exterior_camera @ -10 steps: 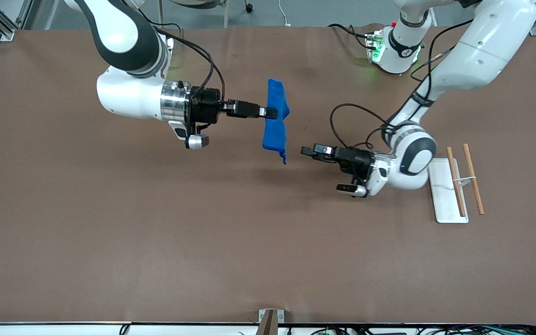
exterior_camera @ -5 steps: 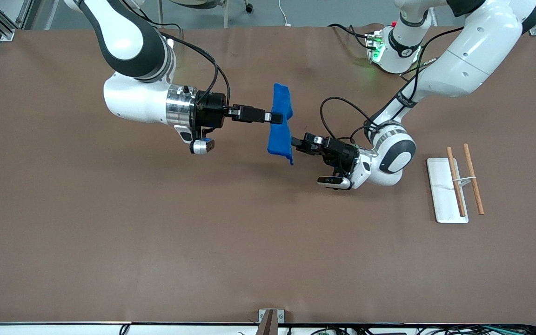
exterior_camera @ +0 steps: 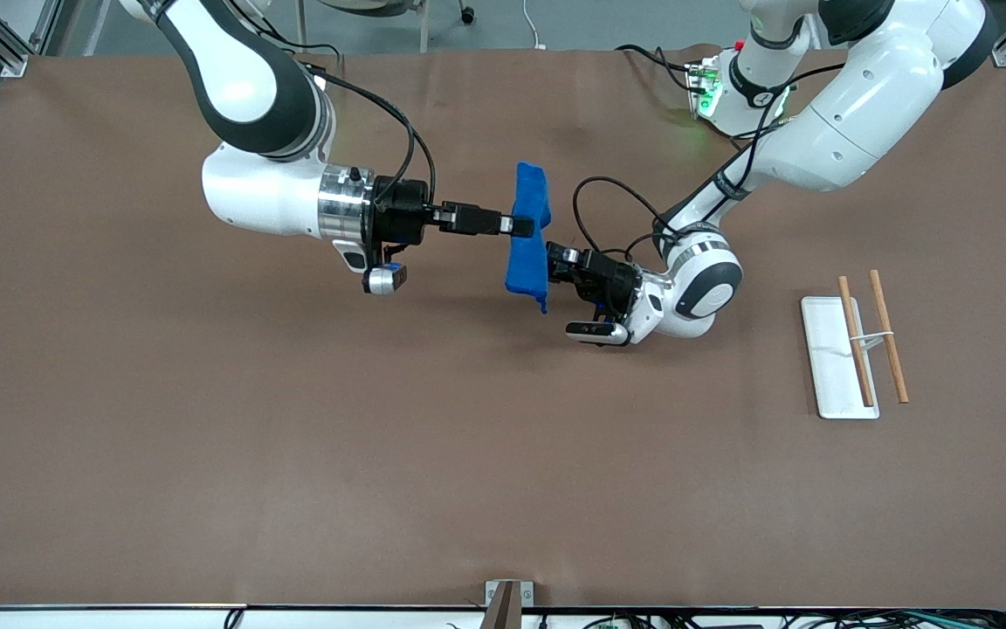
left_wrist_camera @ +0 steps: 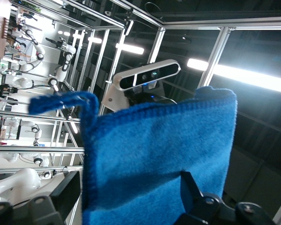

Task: Right arm passes towel to left arm to hang

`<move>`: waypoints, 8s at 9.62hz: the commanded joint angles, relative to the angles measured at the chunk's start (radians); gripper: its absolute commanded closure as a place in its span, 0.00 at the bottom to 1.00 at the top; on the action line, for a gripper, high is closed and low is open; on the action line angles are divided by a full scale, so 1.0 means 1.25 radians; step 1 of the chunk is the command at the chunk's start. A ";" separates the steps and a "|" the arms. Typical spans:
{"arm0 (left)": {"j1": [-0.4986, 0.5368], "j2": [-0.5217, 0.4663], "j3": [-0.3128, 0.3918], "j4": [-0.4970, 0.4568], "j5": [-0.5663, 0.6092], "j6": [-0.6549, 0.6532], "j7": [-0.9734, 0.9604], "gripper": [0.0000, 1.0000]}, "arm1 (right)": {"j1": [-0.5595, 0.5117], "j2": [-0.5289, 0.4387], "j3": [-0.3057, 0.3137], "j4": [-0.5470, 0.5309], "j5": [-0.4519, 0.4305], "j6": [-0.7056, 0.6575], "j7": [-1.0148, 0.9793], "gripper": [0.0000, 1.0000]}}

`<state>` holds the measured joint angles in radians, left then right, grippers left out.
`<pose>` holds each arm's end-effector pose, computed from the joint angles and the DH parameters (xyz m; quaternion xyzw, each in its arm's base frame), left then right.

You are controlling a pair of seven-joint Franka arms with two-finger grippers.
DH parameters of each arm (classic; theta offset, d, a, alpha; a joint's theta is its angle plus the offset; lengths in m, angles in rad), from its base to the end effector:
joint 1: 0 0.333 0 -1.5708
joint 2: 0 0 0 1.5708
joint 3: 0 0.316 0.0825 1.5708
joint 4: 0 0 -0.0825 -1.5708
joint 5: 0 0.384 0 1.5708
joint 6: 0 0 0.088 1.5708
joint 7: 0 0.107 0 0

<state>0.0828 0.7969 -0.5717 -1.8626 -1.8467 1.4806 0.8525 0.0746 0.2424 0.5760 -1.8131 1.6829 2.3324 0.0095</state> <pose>0.5259 -0.3521 0.2443 0.4598 0.0295 -0.1604 0.8729 0.5252 0.3859 0.4774 -0.7190 0.2182 0.1357 0.6458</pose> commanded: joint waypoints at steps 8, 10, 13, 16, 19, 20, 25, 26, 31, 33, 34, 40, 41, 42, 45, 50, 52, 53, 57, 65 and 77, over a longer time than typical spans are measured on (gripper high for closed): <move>0.058 0.012 0.005 0.068 0.012 -0.033 0.008 1.00 | -0.011 0.006 -0.001 -0.004 -0.022 0.007 -0.008 0.67; 0.083 -0.003 0.005 0.122 0.008 -0.010 -0.073 1.00 | -0.041 -0.010 -0.003 -0.051 -0.179 0.002 0.000 0.00; 0.117 -0.056 0.003 0.212 0.008 0.040 -0.287 1.00 | -0.066 -0.047 -0.079 -0.123 -0.473 -0.008 0.000 0.00; 0.131 -0.151 0.037 0.303 0.095 0.169 -0.564 1.00 | -0.065 -0.101 -0.218 -0.183 -0.782 -0.026 0.013 0.00; 0.141 -0.197 0.094 0.350 0.323 0.174 -0.775 1.00 | -0.065 -0.130 -0.376 -0.198 -0.997 -0.046 0.018 0.00; 0.141 -0.229 0.117 0.351 0.404 0.174 -0.832 1.00 | -0.063 -0.145 -0.414 -0.195 -1.082 -0.078 0.022 0.00; 0.157 -0.305 0.141 0.352 0.887 0.170 -1.020 1.00 | -0.072 -0.208 -0.522 0.002 -1.317 -0.360 0.011 0.00; 0.158 -0.304 0.140 0.350 0.977 0.163 -1.045 1.00 | -0.088 -0.212 -0.522 0.038 -1.318 -0.388 0.012 0.00; 0.205 -0.294 0.141 0.331 1.355 0.073 -1.045 1.00 | -0.117 -0.225 -0.552 0.233 -1.322 -0.682 0.019 0.00; 0.256 -0.281 0.143 0.304 1.390 0.073 -1.046 1.00 | -0.116 -0.222 -0.549 0.253 -1.324 -0.689 0.021 0.00; 0.274 -0.278 0.143 0.285 1.415 0.073 -1.045 1.00 | -0.117 -0.222 -0.547 0.243 -1.333 -0.659 0.016 0.00; 0.368 -0.252 0.143 0.269 1.578 0.081 -0.919 1.00 | -0.104 -0.222 -0.520 0.254 -1.384 -0.680 0.017 0.00; 0.378 -0.251 0.143 0.269 1.590 0.084 -0.903 1.00 | -0.104 -0.222 -0.520 0.254 -1.384 -0.683 0.017 0.00; 0.389 -0.240 0.143 0.269 1.604 0.087 -0.886 1.00 | -0.105 -0.222 -0.520 0.254 -1.383 -0.684 0.017 0.00; 0.417 -0.228 0.143 0.270 1.611 0.099 -0.882 1.00 | -0.108 -0.222 -0.521 0.253 -1.382 -0.683 0.017 0.00; 0.454 -0.193 0.144 0.276 1.669 0.129 -0.848 1.00 | -0.109 -0.222 -0.522 0.250 -1.386 -0.674 0.011 0.00; 0.460 -0.184 0.144 0.276 1.671 0.147 -0.843 0.99 | -0.109 -0.222 -0.522 0.250 -1.386 -0.673 0.015 0.00; 0.461 -0.177 0.144 0.276 1.674 0.148 -0.843 0.97 | -0.110 -0.222 -0.522 0.250 -1.384 -0.673 0.016 0.00; 0.460 -0.172 0.144 0.279 1.681 0.148 -0.844 0.00 | -0.110 -0.222 -0.522 0.250 -1.383 -0.673 0.016 0.00; 0.421 -0.272 0.053 0.410 1.648 0.107 -0.795 0.00 | -0.112 -0.222 -0.523 0.250 -1.383 -0.672 0.016 0.00; 0.081 -0.708 0.276 0.213 1.484 -0.015 -0.756 0.00 | -0.111 -0.221 -0.525 0.248 -1.383 -0.666 0.017 0.00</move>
<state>0.2625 -0.0155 -0.3088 -1.4747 0.0266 1.4424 -0.1147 -0.0612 -0.0330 -0.0843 -1.5046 -0.0293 1.4965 0.0159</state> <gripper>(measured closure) 0.000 0.000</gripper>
